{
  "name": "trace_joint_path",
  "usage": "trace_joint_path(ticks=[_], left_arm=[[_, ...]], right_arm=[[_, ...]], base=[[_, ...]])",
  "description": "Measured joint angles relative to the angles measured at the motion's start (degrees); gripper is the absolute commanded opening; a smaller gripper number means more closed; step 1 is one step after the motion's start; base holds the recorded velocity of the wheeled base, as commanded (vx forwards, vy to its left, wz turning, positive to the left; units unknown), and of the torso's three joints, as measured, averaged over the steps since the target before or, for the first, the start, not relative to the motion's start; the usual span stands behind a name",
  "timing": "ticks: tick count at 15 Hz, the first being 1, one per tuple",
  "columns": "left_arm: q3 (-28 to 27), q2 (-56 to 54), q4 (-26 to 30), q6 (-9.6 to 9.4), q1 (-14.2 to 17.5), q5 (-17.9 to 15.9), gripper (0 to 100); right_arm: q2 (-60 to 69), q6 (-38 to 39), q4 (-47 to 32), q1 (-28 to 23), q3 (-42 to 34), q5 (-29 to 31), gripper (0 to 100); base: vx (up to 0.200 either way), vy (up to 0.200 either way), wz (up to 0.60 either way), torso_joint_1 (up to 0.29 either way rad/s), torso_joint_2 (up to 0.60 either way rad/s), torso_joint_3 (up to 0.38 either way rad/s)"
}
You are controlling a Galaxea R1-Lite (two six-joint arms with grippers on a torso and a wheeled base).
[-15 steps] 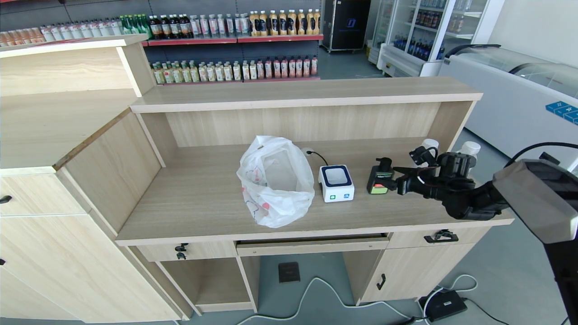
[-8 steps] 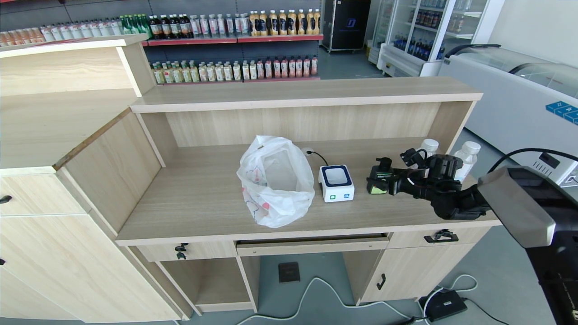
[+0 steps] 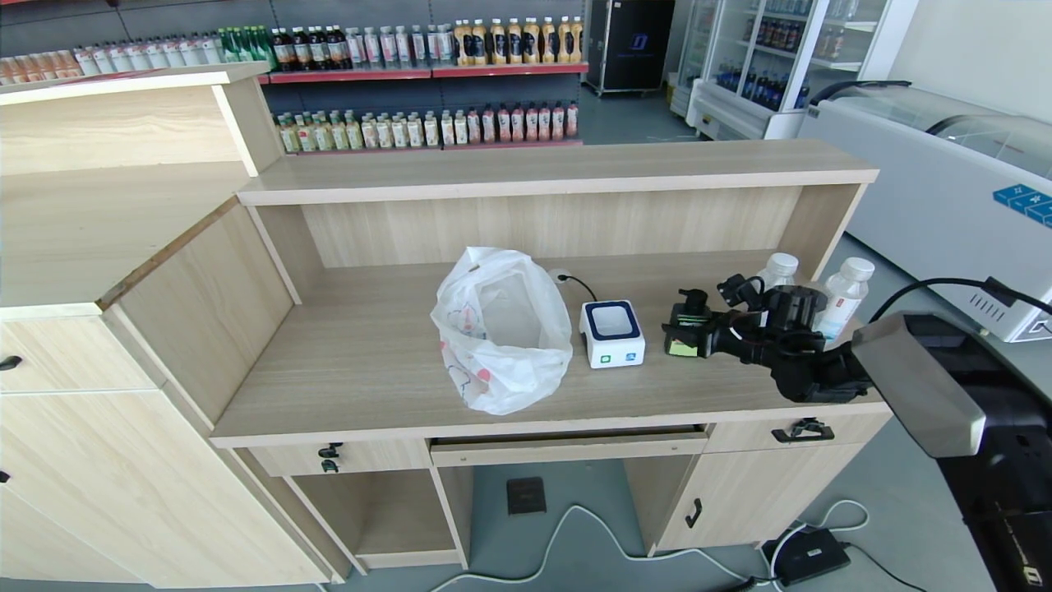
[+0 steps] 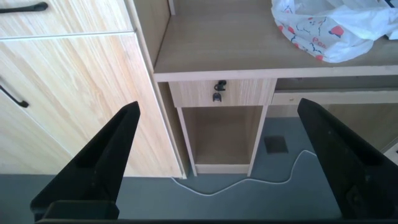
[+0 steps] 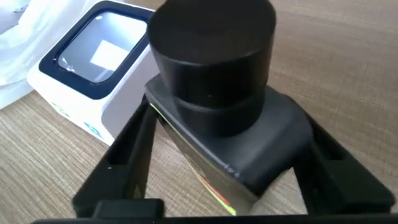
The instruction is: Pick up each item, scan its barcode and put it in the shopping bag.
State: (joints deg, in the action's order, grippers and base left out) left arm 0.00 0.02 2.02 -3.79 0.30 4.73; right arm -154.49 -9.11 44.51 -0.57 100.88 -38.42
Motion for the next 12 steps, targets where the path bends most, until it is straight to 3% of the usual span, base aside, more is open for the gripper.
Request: trace_joint_path(ticks=[6, 12], left_arm=[[0.00, 0.00, -0.02, 0.00, 0.00, 0.00, 100], [0.00, 0.00, -0.02, 0.00, 0.02, 0.00, 100]], right_arm=[[0.52, -1.05, 0.27, 0.05, -0.49, 0.09, 0], [7.35, -9.75, 0.40, 0.88, -2.39, 0.16, 0]], base=[[0.000, 0.000, 0.00, 0.000, 0.00, 0.000], [0.000, 0.000, 0.00, 0.000, 0.00, 0.000]])
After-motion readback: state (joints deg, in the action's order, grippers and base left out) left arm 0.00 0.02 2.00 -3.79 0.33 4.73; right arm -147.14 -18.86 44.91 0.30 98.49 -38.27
